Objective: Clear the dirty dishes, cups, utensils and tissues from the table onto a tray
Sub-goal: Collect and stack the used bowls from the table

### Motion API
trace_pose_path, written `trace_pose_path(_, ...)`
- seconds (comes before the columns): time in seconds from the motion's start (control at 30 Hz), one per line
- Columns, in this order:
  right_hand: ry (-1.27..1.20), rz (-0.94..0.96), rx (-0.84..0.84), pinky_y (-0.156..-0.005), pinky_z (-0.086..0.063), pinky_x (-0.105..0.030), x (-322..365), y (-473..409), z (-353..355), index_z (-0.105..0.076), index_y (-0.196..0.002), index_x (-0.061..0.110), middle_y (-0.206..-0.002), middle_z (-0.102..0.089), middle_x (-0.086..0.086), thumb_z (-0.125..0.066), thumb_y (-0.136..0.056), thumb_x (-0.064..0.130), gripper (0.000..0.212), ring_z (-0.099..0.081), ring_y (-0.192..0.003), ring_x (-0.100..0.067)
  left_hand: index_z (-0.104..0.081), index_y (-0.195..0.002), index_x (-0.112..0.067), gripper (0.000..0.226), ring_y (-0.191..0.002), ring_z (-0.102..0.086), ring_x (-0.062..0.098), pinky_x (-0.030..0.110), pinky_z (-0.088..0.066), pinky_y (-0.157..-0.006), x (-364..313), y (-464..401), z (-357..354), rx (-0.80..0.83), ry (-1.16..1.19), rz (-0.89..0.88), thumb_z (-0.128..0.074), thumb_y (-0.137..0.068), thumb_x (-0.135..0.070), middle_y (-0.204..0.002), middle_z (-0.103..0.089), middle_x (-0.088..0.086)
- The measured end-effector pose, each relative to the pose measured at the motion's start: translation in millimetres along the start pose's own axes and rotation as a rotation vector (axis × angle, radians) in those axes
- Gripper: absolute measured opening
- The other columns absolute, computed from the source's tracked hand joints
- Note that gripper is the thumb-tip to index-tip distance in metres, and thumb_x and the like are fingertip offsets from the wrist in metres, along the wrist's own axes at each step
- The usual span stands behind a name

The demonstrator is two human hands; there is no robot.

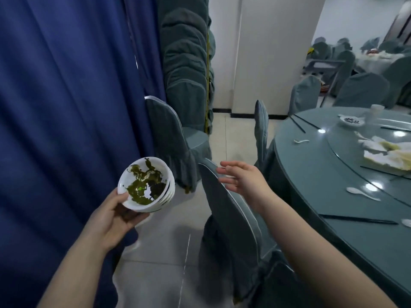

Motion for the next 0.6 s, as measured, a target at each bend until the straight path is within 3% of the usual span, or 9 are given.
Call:
trace_pose_path(0.13,0.009,-0.027,-0.049,-0.078,-0.05,-0.034,1,-68,-31,-0.061,-0.11,0.012,-0.102,-0.073,-0.009,-0.062,-0.087,0.009,0.023,-0.067,-0.083,-0.021,-0.063,-0.113,-0.021,0.028,-0.1,-0.062,0.03,0.045,-0.06,-0.065,-28,-80,11,-0.008,0.002,0.042,-0.044,-0.095,-0.012,-0.103,-0.071,0.01)
trace_pose_path(0.3,0.038,-0.019,-0.093,-0.069,-0.05,-0.027,0,-189,-45,-0.06,-0.11,0.014,-0.097,-0.075,-0.004,-0.059,-0.089,0.011,0.021,-0.069,-0.084,-0.021,-0.063,-0.114,-0.022,0.029,-0.104,-0.062,0.03,0.047,-0.058,-0.073,-64,-197,12,0.013,-0.046,0.028,-0.043,-0.095,-0.013,-0.108,-0.071,0.009)
trace_pose_path(0.43,0.037,-0.021,-0.108,-0.077,-0.052,-0.031,4,-291,-52,-0.063,-0.106,0.017,-0.097,-0.075,-0.001,-0.061,-0.087,0.013,0.019,-0.071,-0.089,-0.021,-0.065,-0.106,-0.023,0.026,-0.096,-0.066,0.026,0.044,-0.059,-0.063,-93,-292,-3,-0.003,-0.036,0.037,-0.044,-0.094,-0.012,-0.098,-0.074,0.006)
trace_pose_path(0.6,0.016,-0.055,-0.134,-0.074,-0.052,-0.03,8,-396,-53,-0.066,-0.101,0.019,-0.098,-0.074,-0.002,-0.064,-0.086,0.016,0.015,-0.071,-0.088,-0.019,-0.064,-0.11,-0.025,0.025,-0.09,-0.071,0.025,0.044,-0.057,-0.063,-116,-403,-37,0.003,-0.038,0.073,-0.048,-0.094,-0.014,-0.1,-0.074,0.006)
Point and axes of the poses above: each hand's wrist, its own y-axis away from the middle knuckle, its own z-axis out of the back of the hand, x = y × z, the point moved 1 cm from there along -y, towards the middle knuckle
